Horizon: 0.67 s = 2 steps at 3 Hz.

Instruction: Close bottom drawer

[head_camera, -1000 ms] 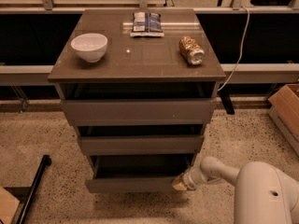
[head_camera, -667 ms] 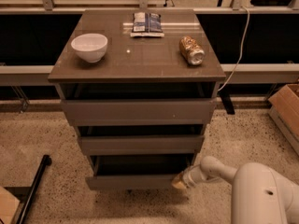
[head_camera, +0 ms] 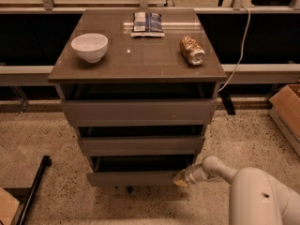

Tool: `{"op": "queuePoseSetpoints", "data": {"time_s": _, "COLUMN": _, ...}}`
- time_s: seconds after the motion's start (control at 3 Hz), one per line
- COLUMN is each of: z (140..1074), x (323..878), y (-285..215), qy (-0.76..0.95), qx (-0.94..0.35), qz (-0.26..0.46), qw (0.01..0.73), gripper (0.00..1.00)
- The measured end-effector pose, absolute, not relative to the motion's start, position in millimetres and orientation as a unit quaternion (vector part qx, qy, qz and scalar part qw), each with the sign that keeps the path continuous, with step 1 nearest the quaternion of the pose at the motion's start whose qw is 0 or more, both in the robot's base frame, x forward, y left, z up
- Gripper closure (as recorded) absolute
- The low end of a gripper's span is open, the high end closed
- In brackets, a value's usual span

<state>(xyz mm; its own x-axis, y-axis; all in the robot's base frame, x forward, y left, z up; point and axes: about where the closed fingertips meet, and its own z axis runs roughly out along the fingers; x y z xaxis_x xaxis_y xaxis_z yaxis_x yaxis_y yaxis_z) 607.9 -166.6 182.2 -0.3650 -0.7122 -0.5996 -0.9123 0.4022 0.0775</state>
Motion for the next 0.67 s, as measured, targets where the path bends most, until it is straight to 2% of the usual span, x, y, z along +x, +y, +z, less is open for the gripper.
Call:
{"op": "queuePoseSetpoints", "data": {"time_s": 0.33, "z": 179.1, "x": 628.7, "y": -178.3, "qy": 0.803, "qx": -0.501, "qz": 0.190, "qw": 0.262, "gripper": 0.83}}
{"op": "queuePoseSetpoints", "data": {"time_s": 0.67, "z": 176.7, "x": 626.8, "y": -175.4, "qy": 0.802, "qx": -0.502, "qz": 0.192, "qw": 0.260, "gripper": 0.54}}
